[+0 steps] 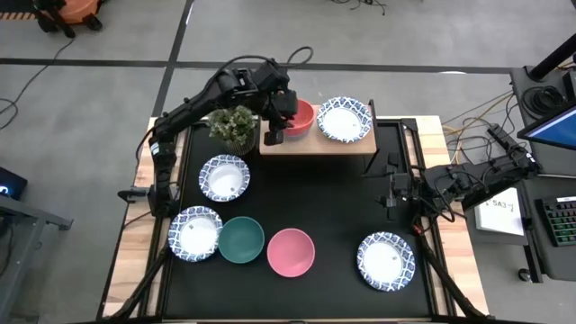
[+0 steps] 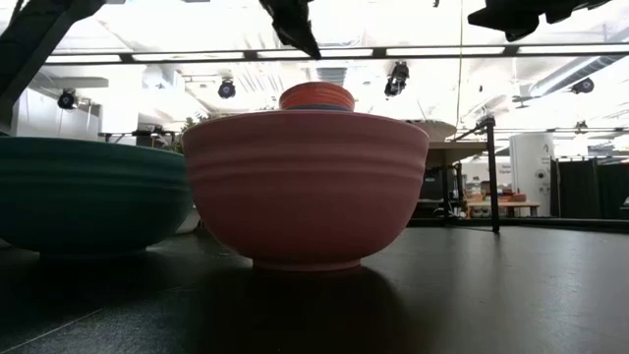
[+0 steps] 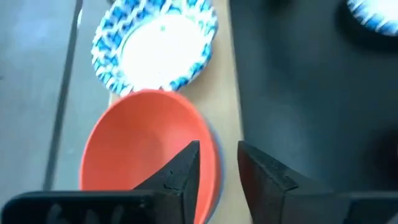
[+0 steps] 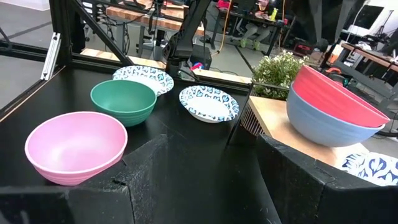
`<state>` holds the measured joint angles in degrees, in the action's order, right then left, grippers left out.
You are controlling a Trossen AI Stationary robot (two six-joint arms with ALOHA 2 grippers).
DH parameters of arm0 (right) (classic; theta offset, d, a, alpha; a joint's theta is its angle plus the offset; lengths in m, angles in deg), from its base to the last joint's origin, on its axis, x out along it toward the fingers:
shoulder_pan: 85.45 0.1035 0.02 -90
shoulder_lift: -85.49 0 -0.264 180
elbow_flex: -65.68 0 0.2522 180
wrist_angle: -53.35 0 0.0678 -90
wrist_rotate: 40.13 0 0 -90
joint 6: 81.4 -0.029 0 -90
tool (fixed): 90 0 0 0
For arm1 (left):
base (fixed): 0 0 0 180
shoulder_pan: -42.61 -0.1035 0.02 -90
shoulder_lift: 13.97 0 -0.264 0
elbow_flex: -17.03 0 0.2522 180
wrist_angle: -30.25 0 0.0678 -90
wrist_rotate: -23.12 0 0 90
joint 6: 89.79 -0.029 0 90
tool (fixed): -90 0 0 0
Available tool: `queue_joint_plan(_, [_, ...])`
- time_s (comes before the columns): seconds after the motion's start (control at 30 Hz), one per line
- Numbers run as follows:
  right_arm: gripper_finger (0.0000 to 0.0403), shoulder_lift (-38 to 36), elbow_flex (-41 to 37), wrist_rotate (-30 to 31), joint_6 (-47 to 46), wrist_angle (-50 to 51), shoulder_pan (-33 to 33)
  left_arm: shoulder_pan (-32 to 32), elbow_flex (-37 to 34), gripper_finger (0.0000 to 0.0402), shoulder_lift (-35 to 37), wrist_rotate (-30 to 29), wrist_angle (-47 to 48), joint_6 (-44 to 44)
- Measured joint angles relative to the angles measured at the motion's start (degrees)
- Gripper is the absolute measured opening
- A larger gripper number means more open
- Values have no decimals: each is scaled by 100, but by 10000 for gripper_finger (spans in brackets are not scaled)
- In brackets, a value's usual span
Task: Place and stack bowls onto a shelf
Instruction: Stack the orange bowl on top of the blue bowl
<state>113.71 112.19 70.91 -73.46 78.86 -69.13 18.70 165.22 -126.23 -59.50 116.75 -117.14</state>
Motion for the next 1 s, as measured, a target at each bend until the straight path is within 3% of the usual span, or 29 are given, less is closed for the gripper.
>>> queue_joint_plan(0.27, [235,0,-50,0,-60,0,2,-97,-287,7,14,208,-136,152])
queue_joint_plan(0.47, [235,4,-103,0,-150,1,2,-172,-866,1,313,210,-533,408])
queue_joint_plan(0.63, [235,7,-161,-2,-293,-1,2,-170,-2041,0,994,220,-1610,602])
queue_joint_plan(0.87, [235,9,-227,-2,-416,-12,2,-170,-4360,0,1946,76,-3947,1021])
queue_joint_plan(1.0, [235,9,-227,-2,-423,-42,2,-170,-5262,0,2267,59,-4990,1199])
